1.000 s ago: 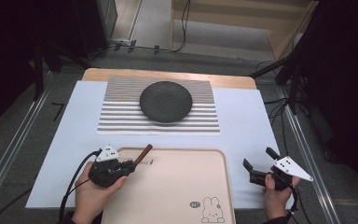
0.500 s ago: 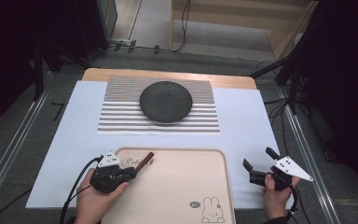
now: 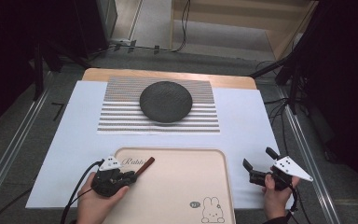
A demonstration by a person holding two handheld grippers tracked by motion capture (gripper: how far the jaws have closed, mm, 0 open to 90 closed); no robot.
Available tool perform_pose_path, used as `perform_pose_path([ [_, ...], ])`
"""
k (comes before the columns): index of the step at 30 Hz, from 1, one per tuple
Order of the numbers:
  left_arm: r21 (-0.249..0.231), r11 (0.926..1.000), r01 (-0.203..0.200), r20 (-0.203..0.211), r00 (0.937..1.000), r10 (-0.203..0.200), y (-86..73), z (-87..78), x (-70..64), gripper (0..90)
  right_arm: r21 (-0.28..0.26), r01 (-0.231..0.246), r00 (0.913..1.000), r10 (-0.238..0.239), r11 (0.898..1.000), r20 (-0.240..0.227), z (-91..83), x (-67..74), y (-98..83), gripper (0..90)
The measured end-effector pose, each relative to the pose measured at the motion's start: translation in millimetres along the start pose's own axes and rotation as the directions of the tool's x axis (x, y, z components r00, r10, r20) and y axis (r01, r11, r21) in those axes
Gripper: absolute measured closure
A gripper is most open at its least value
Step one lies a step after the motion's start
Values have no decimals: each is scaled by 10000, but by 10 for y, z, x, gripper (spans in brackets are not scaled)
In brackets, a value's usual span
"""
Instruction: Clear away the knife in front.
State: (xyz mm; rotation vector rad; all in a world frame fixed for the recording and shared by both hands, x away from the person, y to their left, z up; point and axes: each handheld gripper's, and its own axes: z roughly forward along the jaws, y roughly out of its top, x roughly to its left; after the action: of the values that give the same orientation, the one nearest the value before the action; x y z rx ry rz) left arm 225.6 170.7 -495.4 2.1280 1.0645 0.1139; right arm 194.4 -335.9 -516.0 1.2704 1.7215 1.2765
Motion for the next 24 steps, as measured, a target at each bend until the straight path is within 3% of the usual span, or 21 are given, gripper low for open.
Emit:
perform_pose_path([
  [3,-61,9999,139,146,9998,-138,-6,11,9,762,-2,2,10000,-2,10000,1,1,0,0,0],
  [5,-308,9989,360,117,9993,-356,6,-6,27,676,-24,15,10000,-15,10000,-13,1,-2,0,0],
  [7,-683,9960,573,378,9978,-548,35,-61,63,637,-28,15,10000,-15,10000,-15,-1,-4,0,0],
  [8,-802,9952,567,347,9979,-541,54,-94,74,641,-32,12,10000,-12,10000,-24,0,-4,-1,0],
  [11,-1117,9930,396,546,9979,-336,115,-158,85,768,5,13,10000,-13,10000,9,1,0,1,0],
  [13,-982,9952,34,614,9981,27,155,-147,63,883,0,45,10000,-45,10000,29,6,0,2,0],
  [14,-876,9960,-150,679,9975,210,175,-124,46,899,6,64,10000,-64,10000,31,7,0,2,0],
  [20,-57,9936,-1126,1090,9877,1126,257,113,-99,900,36,97,9999,-97,9999,33,8,4,1,0],
  [24,525,9847,-1662,737,9840,1622,263,256,-152,900,38,53,10000,-53,10000,40,5,5,0,0],
])
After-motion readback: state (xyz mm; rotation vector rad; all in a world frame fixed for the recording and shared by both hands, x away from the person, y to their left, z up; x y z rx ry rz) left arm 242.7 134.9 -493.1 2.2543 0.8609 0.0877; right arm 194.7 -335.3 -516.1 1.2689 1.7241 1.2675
